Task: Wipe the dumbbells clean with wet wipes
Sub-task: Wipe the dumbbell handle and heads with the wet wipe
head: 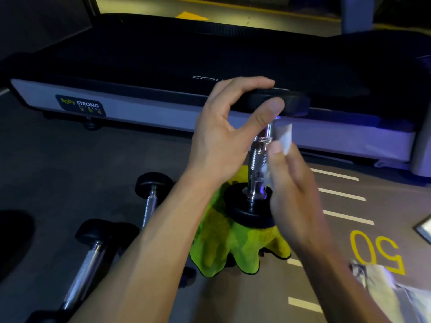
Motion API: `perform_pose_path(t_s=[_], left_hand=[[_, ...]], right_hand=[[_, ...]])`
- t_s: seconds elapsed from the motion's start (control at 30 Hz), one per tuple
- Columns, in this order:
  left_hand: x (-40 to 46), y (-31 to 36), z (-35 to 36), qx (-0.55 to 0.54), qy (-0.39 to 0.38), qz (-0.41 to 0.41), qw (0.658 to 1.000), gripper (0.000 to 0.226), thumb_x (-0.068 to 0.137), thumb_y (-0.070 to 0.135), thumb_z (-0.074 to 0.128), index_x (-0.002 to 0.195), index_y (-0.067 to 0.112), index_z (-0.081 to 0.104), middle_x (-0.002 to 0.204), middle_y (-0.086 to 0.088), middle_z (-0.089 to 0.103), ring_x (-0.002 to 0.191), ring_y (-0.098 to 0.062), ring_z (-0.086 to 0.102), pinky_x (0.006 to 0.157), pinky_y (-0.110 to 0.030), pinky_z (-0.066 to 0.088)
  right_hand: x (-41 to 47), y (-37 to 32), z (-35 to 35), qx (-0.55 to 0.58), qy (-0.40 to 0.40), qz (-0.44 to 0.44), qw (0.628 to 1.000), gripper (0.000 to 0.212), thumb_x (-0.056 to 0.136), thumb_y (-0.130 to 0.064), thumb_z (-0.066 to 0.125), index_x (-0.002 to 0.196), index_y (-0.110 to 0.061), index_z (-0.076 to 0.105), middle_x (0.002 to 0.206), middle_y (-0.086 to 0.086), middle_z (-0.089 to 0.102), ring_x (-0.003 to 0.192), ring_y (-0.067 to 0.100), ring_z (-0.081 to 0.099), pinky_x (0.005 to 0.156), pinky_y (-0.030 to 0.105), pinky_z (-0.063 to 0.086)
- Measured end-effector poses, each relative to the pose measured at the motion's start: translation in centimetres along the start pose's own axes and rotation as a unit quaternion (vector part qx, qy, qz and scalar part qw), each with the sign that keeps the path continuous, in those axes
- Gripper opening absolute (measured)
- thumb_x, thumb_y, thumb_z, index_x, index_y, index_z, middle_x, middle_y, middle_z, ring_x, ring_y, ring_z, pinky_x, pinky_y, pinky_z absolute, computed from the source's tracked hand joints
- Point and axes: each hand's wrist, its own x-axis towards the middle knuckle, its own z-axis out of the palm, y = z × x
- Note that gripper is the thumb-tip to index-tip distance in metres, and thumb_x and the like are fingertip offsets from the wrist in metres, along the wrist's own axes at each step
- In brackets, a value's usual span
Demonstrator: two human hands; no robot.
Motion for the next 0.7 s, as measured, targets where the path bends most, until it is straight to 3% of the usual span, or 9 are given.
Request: perform_pose_path(t_s=[0.07,0.13,0.17,0.27,0.4,0.5,0.57,0.63,0.7], left_hand=[[-0.1,0.0,0.2,0.002,0.013,-0.003,1.0,0.027,0.095,0.031,0.077,0.12,0.023,0.073,0.117,0.011,0.062,0.116,-0.007,0.063,0.107,-0.036,0.05],[-0.2,0.0,0.4,0.002,0.024,-0.004,1.0,0.026,0.094,0.032,0.078,0.119,0.024,0.074,0.117,0.011,0.062,0.115,-0.006,0.064,0.106,-0.034,0.051],[-0.3,0.0,0.5,0.003,0.027,-0.004,1.0,0.026,0.094,0.032,0.078,0.118,0.024,0.074,0.117,0.011,0.062,0.114,-0.005,0.064,0.105,-0.033,0.051],[-0.3,0.1,0.6,0.007,0.028,-0.002,1.0,0.027,0.093,0.033,0.078,0.118,0.023,0.074,0.116,0.011,0.061,0.113,-0.005,0.064,0.104,-0.033,0.052],[-0.1,-0.1,0.5,0.0,0.031,-0.004,1.0,0.028,0.093,0.032,0.078,0.119,0.021,0.075,0.117,0.007,0.062,0.115,-0.009,0.065,0.105,-0.038,0.052],[0.0,-0.2,0.2,-0.011,0.025,-0.01,1.0,0.026,0.094,0.029,0.078,0.119,0.022,0.075,0.117,0.007,0.062,0.114,-0.011,0.065,0.106,-0.038,0.051],[0.0,-0.2,0.0,-0.024,0.018,-0.011,0.999,0.025,0.094,0.027,0.078,0.119,0.021,0.074,0.115,0.007,0.062,0.113,-0.01,0.064,0.107,-0.035,0.05],[0.0,-0.1,0.0,-0.032,0.006,-0.011,0.999,0.024,0.095,0.026,0.077,0.118,0.022,0.073,0.115,0.006,0.062,0.112,-0.007,0.063,0.105,-0.027,0.048],[0.0,0.0,0.0,-0.033,-0.001,-0.007,0.999,0.024,0.095,0.025,0.077,0.118,0.022,0.073,0.116,0.005,0.062,0.113,-0.006,0.062,0.103,-0.021,0.045]], right_hand=[[-0.9,-0.5,0.9,-0.004,-0.018,-0.035,0.999,0.039,0.111,-0.04,0.036,0.146,-0.034,0.051,0.114,-0.015,0.069,0.1,-0.001,0.062,0.08,0.019,0.044],[-1.1,-0.2,1.2,-0.003,-0.015,-0.045,0.999,0.044,0.115,-0.026,0.032,0.157,-0.035,0.04,0.141,-0.025,0.059,0.127,-0.013,0.052,0.102,0.012,0.038],[-1.1,-0.1,1.3,-0.014,0.001,-0.042,0.999,0.046,0.115,-0.021,0.031,0.159,-0.034,0.04,0.141,-0.024,0.061,0.129,-0.014,0.051,0.104,0.012,0.037],[-0.4,0.2,1.4,-0.157,0.066,-0.045,0.984,0.039,0.113,-0.023,0.035,0.147,-0.031,0.054,0.089,-0.006,0.069,0.077,-0.002,0.06,0.066,0.011,0.04],[1.9,0.3,1.3,-0.212,0.096,-0.029,0.972,0.021,0.111,-0.027,0.044,0.103,-0.017,0.061,0.064,-0.008,0.054,0.058,0.012,0.046,0.056,0.033,0.034],[3.4,0.4,0.5,-0.134,0.072,-0.003,0.988,0.036,0.112,-0.031,0.044,0.083,-0.02,0.061,0.065,-0.007,0.059,0.061,0.008,0.049,0.061,0.035,0.04],[4.3,0.2,0.1,0.012,0.029,0.07,0.997,0.053,0.114,-0.029,0.04,0.069,-0.023,0.068,0.067,-0.002,0.064,0.064,0.014,0.056,0.066,0.032,0.046],[5.1,-0.1,0.0,0.18,-0.021,0.154,0.971,0.059,0.112,-0.025,0.04,0.065,-0.021,0.074,0.071,0.004,0.07,0.071,0.022,0.062,0.074,0.038,0.051],[5.2,-0.2,0.3,0.262,-0.044,0.19,0.945,0.058,0.111,-0.032,0.041,0.067,-0.02,0.077,0.076,0.004,0.07,0.079,0.026,0.06,0.08,0.042,0.048]])
